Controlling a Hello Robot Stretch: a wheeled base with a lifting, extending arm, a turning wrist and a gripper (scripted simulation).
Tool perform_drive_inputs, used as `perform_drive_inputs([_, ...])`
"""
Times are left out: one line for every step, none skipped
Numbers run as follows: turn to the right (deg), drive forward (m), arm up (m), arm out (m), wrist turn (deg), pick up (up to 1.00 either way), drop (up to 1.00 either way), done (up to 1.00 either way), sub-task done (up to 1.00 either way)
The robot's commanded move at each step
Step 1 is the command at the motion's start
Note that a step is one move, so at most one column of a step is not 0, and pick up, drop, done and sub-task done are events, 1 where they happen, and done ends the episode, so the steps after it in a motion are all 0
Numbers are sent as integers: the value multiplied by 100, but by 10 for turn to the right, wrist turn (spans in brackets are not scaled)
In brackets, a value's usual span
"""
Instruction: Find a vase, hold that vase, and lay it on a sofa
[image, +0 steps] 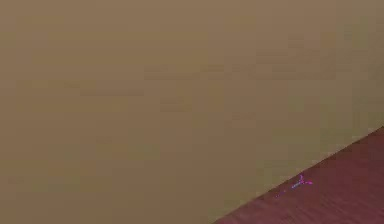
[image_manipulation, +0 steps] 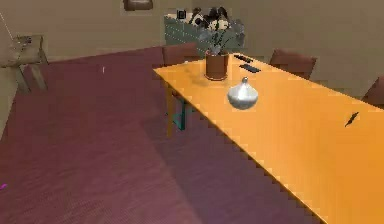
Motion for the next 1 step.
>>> perform_drive_inputs([450,0,0,0,0,0,0,0,0])
